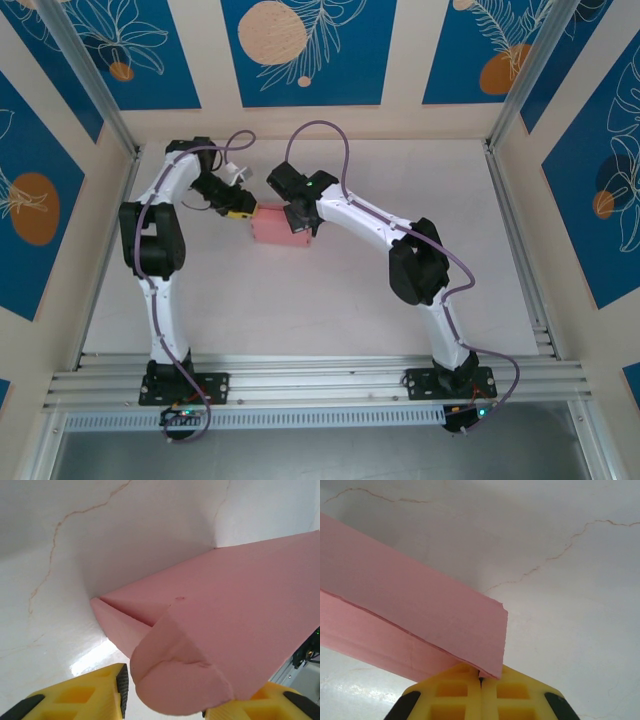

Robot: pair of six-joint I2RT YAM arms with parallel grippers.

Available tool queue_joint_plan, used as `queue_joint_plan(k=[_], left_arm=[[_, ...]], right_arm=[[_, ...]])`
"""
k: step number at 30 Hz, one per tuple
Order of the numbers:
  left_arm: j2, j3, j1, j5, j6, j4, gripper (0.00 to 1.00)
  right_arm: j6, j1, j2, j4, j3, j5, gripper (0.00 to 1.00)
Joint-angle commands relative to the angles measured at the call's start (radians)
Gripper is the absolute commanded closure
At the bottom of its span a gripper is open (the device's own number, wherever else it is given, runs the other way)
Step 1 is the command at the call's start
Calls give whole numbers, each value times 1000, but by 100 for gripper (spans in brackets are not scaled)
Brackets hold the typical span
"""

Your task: Fold the paper box

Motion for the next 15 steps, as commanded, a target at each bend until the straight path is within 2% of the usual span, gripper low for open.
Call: queue_joint_plan(k=[1, 3, 12, 15], left_arm=[[-47, -18, -26, -21, 23, 19, 61], [-51, -22, -27, -23, 21, 34, 66], [-107, -39, -29, -128, 17, 96, 66], [-121, -45, -33, -166, 19, 104, 76]], right_arm=[[-11, 15, 32, 7, 3, -80, 95], [-11, 16, 33, 9, 3, -80, 95], [-14, 17, 33, 9, 3, -82, 95], [-14, 17, 35, 10, 3, -83, 95]])
